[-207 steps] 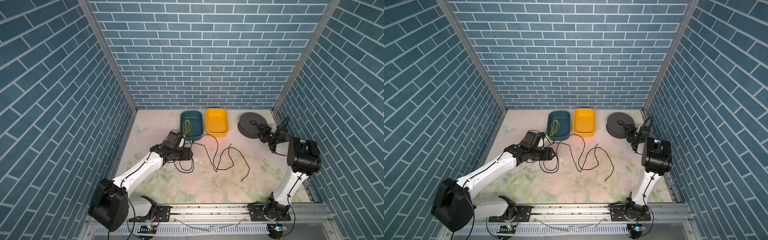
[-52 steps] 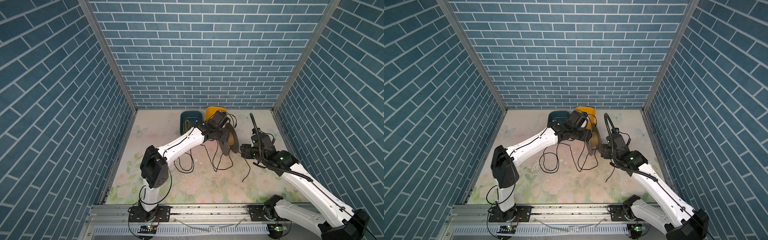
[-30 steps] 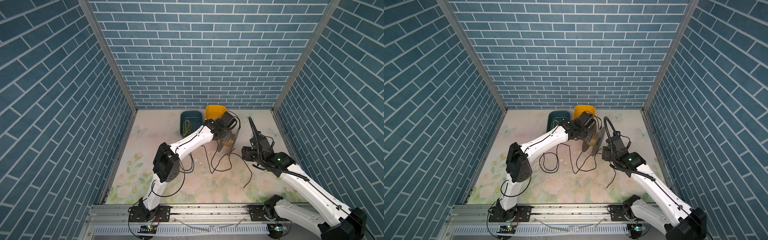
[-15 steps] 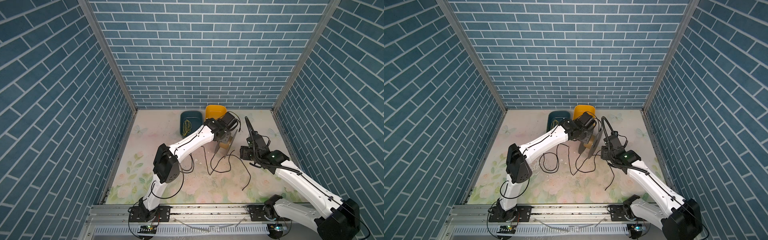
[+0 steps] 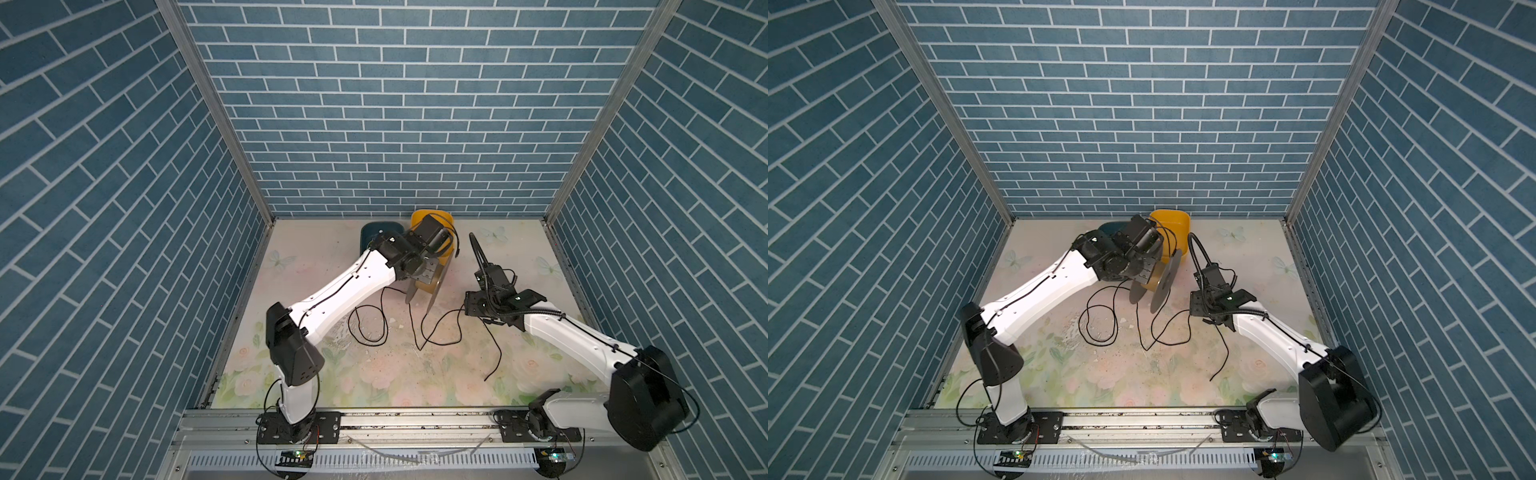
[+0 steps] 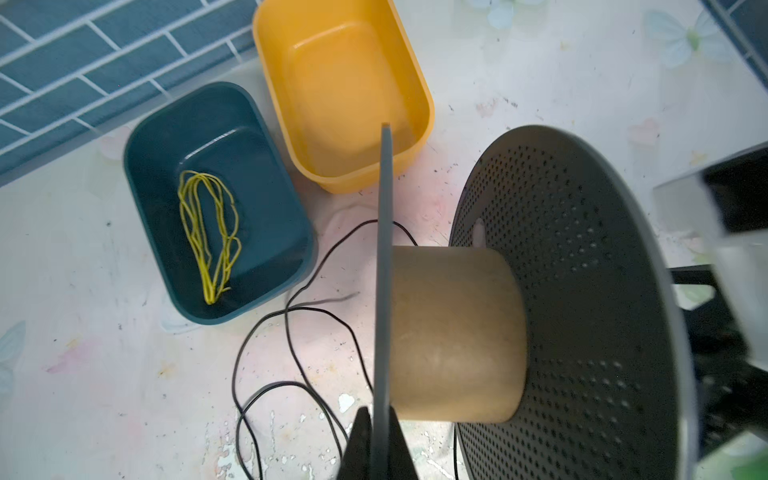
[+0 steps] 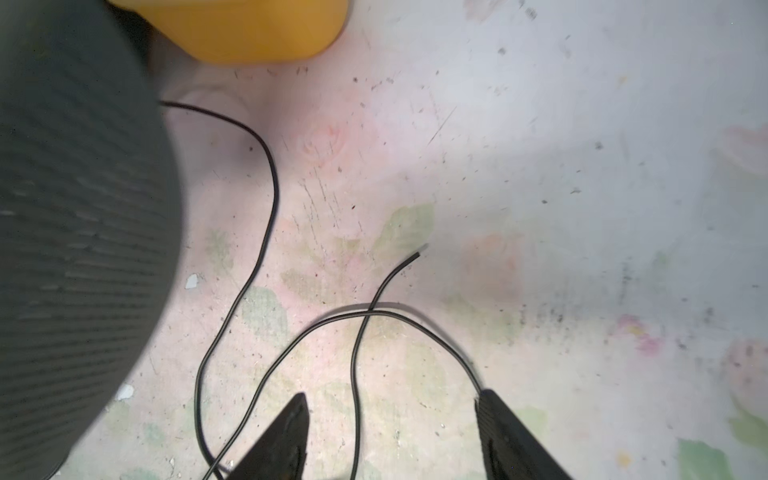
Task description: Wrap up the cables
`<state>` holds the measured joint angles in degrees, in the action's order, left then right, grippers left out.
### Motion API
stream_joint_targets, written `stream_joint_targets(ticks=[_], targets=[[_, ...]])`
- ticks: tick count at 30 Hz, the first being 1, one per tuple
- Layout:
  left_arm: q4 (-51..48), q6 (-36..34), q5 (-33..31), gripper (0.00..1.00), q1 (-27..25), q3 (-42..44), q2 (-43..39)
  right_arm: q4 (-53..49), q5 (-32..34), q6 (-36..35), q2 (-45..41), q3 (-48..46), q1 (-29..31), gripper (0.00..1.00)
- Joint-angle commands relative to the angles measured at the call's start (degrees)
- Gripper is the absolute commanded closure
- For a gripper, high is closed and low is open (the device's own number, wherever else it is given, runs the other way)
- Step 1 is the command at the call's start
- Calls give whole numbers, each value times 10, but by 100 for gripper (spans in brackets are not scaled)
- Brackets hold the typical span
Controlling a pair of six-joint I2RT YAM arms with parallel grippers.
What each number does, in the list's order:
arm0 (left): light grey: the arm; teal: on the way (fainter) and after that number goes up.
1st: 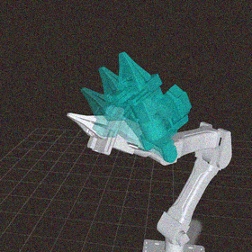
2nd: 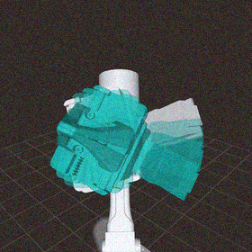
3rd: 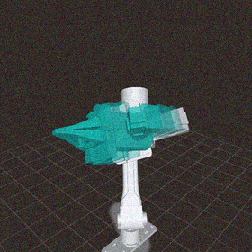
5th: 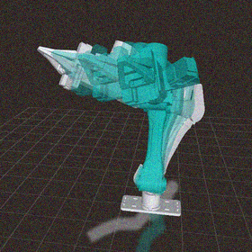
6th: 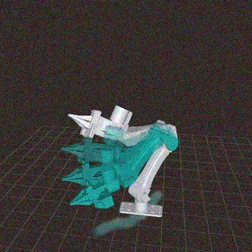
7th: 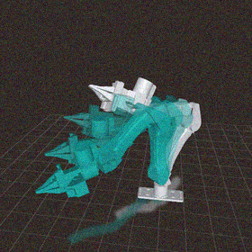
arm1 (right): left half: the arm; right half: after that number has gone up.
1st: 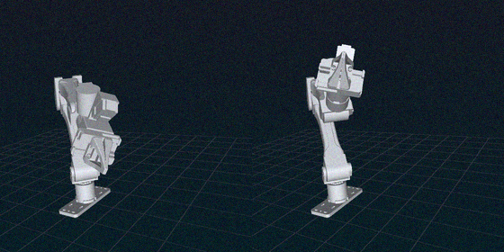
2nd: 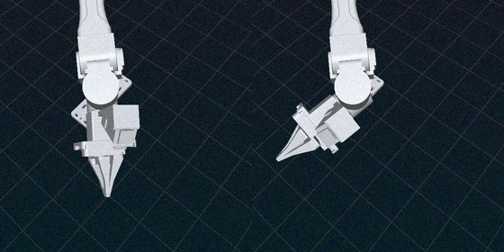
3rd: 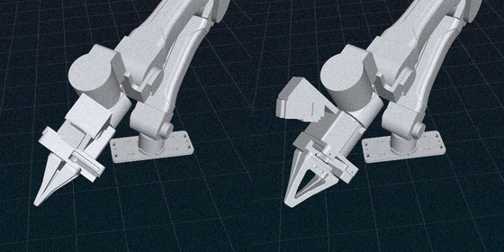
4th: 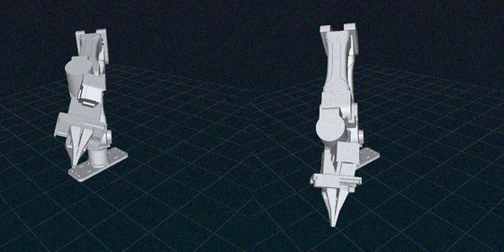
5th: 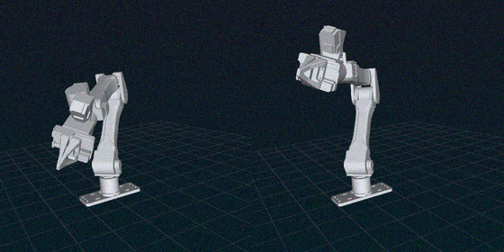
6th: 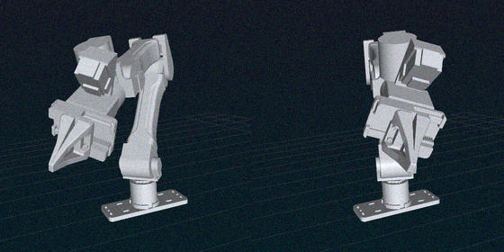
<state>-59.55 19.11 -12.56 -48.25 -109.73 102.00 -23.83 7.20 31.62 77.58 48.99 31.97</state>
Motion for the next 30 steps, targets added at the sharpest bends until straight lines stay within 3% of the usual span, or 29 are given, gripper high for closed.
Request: stream_joint_targets(ticks=[1,9,25,30], targets=[[8,7,-14,100,15,18,-58,42,-32,-2,37,44,-2,35],[-28,-5,-4,100,82,80,-149,166,-77,-24,160,89,-2,35],[-32,-5,12,100,137,177,-246,169,-50,-24,329,195,19,50],[-42,-8,13,100,142,167,-252,165,-71,-27,361,212,30,63]])
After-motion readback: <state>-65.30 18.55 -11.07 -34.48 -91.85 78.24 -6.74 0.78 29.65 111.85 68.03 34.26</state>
